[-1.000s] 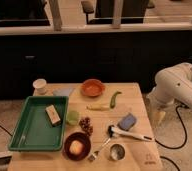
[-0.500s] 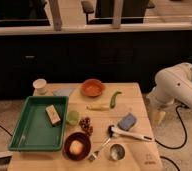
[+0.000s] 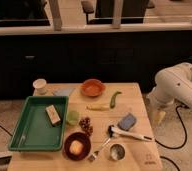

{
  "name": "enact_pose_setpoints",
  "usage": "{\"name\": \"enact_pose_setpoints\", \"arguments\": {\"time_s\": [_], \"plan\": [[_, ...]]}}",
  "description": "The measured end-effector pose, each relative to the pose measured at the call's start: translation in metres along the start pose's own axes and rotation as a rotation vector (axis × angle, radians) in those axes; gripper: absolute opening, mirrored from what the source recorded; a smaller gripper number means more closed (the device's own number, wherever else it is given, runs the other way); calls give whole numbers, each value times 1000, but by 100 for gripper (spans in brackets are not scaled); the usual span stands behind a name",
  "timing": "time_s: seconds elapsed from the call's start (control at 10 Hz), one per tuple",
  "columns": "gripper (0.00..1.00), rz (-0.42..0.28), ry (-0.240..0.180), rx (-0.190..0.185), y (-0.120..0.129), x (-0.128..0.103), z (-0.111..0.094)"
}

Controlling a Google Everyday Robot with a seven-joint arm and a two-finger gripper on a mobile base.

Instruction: Place banana in table surface

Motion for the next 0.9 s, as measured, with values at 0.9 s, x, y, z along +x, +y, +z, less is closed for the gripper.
{"name": "enact_pose_setpoints", "arguments": {"time_s": [0.9], "plan": [[80,-145,-8,21,16,-50,4]]}}
